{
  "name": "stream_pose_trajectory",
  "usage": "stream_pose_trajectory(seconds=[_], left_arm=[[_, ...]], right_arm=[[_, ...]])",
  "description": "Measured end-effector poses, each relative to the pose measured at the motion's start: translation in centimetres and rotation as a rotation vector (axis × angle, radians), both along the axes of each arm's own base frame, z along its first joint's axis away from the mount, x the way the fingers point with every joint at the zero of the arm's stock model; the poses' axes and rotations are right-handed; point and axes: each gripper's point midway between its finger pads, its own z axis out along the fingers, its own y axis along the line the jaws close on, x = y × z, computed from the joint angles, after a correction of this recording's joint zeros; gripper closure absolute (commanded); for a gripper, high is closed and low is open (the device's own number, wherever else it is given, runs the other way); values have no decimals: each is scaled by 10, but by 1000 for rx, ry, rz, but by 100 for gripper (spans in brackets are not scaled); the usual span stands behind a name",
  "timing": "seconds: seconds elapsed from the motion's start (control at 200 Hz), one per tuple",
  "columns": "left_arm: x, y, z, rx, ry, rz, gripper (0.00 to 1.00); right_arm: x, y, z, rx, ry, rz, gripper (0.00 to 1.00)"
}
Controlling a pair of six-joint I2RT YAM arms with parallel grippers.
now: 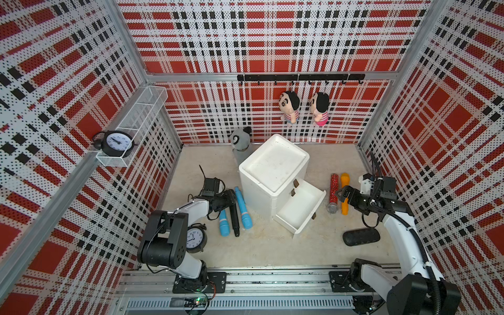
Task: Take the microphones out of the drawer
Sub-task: Place the microphone at the center of the board, then close the drawer of the storage box.
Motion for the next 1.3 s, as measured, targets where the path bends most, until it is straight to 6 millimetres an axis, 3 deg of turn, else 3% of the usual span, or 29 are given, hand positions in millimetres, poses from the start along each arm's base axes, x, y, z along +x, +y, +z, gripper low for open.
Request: stream_pose_trajectory(seconds=[0.301, 0.456, 0.631, 0.661, 0.797, 1.022, 1.298], left_arm=[[2, -1, 2, -3, -9, -1, 40], [8, -1, 14, -7, -34, -3, 30], [27, 1, 56, -8, -129, -1, 18], [31, 2, 64, -6, -148, -2, 0], [47, 12, 89, 0, -209, 7, 2], [71, 24, 132, 27, -295, 1, 2], [106, 23, 191, 46, -417, -48, 2]], right_arm=[[0, 0, 0, 0, 0, 0, 0], [0, 0, 0, -3, 2, -3, 0], [-1, 2, -2, -28, 11, -7, 0], [-1, 3, -3, -36, 16, -10, 0], [-7, 17, -9, -67, 40, -6, 0], [-30, 47, -44, -134, 146, 0, 0], [-42, 54, -61, -240, 221, -56, 0]])
